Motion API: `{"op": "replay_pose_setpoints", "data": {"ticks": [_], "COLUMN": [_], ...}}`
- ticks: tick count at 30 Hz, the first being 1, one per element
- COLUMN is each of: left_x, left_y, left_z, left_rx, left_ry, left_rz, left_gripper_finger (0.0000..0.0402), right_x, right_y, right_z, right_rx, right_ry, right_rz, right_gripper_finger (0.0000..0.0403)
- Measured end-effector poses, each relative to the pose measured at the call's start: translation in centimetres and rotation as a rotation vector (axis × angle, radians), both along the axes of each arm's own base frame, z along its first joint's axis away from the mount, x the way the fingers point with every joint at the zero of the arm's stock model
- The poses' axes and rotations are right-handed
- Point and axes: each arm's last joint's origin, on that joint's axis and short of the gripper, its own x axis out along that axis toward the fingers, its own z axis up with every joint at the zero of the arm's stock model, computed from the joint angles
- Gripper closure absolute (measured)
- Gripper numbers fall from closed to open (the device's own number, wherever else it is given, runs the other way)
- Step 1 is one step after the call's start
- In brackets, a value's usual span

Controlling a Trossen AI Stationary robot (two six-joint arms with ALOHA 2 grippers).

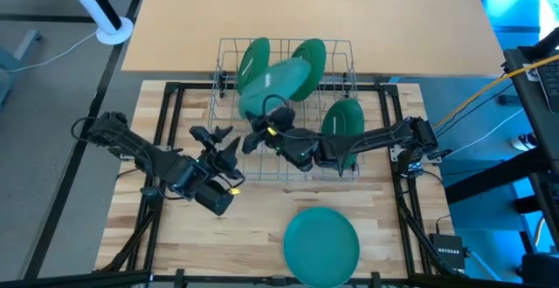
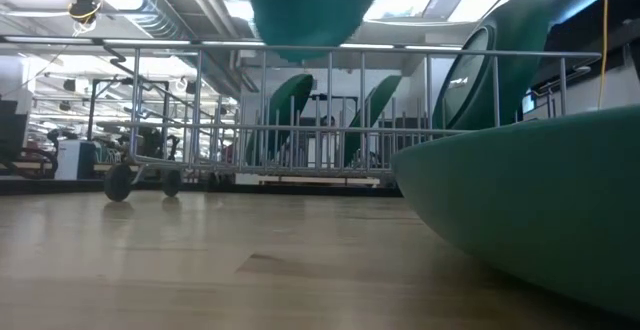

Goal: Sort dishes
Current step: Put the top light green plate in the dish rack

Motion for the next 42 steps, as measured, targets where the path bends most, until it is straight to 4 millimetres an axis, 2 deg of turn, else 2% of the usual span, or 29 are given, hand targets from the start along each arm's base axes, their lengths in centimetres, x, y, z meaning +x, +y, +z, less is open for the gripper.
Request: {"op": "replay_pose_setpoints", "data": {"ticks": [4, 10, 19, 22, 25, 29, 33, 37, 42], "left_x": [0.0, -0.5, -2.4, -3.4, -4.5, -6.2, -7.5, -8.1, -8.2], "left_y": [-0.4, -1.5, -4.9, -6.3, -7.6, -8.4, -8.6, -8.8, -8.8], "left_z": [-0.1, -0.2, 0.2, 0.5, 0.7, 1.1, 1.3, 1.1, 0.3], "left_rx": [-0.07, -0.107, -0.154, -0.2, -0.231, -0.272, -0.339, -0.4, -0.419], "left_ry": [0.008, 0.012, 0.024, 0.039, 0.026, -0.005, -0.066, -0.12, -0.137], "left_rz": [-0.023, -0.069, -0.217, -0.285, -0.34, -0.384, -0.387, -0.373, -0.354], "left_gripper_finger": [0.0219, 0.0226, 0.023, 0.023, 0.0229, 0.0229, 0.0229, 0.0229, 0.0229], "right_x": [0.0, 0.1, 0.0, -0.5, -2.0, -5.3, -8.3, -9.7, -9.0], "right_y": [0.2, 0.4, 0.5, 0.5, 1.2, 3.2, 5.7, 8.4, 10.9], "right_z": [0.1, 0.2, 0.4, 1.2, 2.9, 5.4, 6.0, 5.0, 1.8], "right_rx": [-0.074, -0.152, -0.275, -0.338, -0.414, -0.463, -0.447, -0.366, -0.296], "right_ry": [0.051, 0.108, 0.19, 0.22, 0.236, 0.297, 0.373, 0.408, 0.464], "right_rz": [0.0, 0.061, 0.086, 0.105, 0.169, 0.223, 0.255, 0.271, 0.243], "right_gripper_finger": [0.0391, 0.0393, 0.0393, 0.0393, 0.0393, 0.0393, 0.0393, 0.0393, 0.0392]}}
